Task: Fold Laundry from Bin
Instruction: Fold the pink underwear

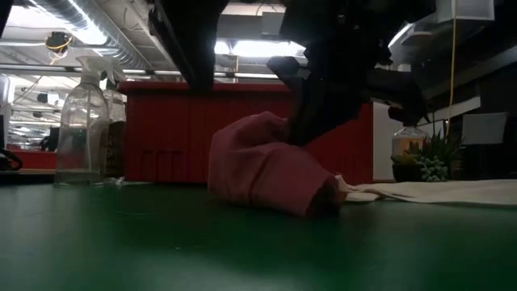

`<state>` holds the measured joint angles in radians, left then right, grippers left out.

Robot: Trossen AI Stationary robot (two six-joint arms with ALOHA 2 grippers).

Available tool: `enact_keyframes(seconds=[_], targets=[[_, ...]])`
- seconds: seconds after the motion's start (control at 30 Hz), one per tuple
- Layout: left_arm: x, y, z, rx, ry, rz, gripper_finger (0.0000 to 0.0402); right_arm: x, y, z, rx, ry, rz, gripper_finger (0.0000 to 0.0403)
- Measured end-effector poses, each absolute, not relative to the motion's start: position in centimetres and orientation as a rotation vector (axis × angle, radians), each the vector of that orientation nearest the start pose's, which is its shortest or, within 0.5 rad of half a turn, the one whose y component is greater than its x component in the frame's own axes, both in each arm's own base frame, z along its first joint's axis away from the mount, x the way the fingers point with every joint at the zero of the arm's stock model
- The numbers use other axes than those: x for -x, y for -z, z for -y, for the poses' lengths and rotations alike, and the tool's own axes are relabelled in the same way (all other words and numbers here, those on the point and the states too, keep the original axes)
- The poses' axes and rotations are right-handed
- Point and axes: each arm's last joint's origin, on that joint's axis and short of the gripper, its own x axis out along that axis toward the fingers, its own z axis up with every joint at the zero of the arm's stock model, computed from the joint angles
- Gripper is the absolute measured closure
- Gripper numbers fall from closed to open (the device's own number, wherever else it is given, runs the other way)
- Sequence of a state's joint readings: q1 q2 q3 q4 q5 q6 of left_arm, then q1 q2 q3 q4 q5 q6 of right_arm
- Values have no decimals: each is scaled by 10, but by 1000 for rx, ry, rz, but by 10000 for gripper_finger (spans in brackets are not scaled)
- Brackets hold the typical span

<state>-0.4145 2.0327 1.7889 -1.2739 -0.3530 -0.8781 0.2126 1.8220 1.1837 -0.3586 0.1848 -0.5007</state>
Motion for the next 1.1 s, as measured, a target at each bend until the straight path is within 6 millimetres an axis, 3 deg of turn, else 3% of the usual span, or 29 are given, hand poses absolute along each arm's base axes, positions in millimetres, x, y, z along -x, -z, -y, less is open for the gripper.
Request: enact_keyframes(seconds=[0.17, 0.33, 0.7, 1.1], targets=[[-354, -248, 138, 80, -617, -1368, 276, -359, -180, -72, 662, -285, -1009, 398], [-344, -250, 143, 0, -585, -1442, 276, -359, -180, -70, 695, -238, -1018, 398], [-340, -249, 167, -6, -511, -1384, 276, -364, -174, -55, 691, -177, -1045, 398], [-346, -250, 168, -37, -536, -1269, 276, -364, -174, -54, 694, -164, -1050, 387]])
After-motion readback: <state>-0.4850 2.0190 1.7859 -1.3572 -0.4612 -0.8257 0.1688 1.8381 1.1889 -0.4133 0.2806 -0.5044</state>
